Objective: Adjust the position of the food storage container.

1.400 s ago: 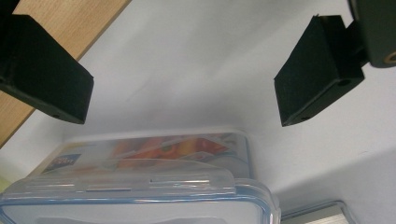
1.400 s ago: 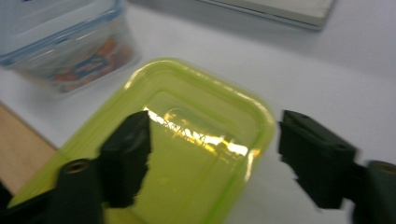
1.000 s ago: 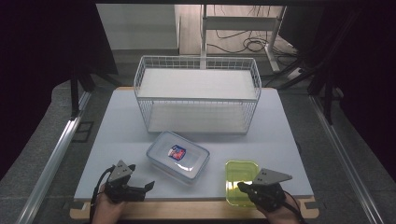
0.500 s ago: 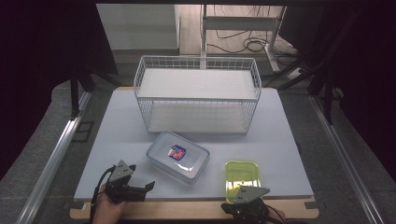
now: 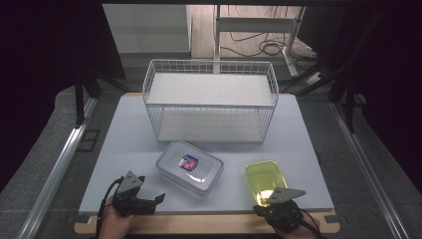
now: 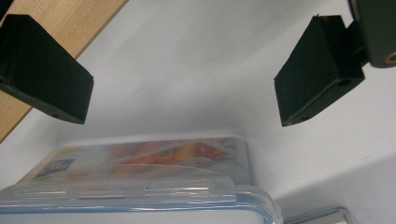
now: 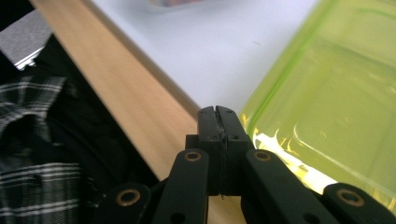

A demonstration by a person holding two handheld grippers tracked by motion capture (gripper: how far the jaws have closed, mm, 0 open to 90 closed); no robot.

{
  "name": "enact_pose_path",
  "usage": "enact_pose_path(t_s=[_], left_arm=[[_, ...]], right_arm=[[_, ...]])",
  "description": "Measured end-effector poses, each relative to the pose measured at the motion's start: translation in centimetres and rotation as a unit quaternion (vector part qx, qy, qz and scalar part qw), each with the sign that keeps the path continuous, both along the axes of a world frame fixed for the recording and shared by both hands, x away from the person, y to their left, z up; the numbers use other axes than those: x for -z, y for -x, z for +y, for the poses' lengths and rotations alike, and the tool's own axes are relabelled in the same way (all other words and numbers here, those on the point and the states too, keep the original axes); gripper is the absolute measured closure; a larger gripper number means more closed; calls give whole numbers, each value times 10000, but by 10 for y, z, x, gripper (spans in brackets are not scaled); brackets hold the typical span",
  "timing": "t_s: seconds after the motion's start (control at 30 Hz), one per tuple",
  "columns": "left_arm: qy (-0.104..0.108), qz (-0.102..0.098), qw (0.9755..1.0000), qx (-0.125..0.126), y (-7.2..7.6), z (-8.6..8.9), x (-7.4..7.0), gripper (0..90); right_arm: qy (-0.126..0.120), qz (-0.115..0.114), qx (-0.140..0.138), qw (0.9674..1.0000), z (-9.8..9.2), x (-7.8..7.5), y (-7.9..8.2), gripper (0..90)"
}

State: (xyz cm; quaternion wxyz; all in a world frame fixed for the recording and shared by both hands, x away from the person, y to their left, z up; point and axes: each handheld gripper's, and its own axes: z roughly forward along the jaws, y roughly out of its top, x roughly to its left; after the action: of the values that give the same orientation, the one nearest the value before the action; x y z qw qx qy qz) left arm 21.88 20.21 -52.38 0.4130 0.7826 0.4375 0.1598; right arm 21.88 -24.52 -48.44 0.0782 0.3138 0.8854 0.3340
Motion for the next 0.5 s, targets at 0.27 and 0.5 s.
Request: enact_pose_path(t_s=[0.27, 0.5], left_arm=[[-23, 13, 10000, -1, 0, 0, 0, 48], [-42, 46, 10000, -14, -1, 0, 1, 49]], right_arm=[[36, -101, 634, 9979, -33, -3, -14, 889], [25, -170, 1049, 9943, -54, -4, -26, 889]])
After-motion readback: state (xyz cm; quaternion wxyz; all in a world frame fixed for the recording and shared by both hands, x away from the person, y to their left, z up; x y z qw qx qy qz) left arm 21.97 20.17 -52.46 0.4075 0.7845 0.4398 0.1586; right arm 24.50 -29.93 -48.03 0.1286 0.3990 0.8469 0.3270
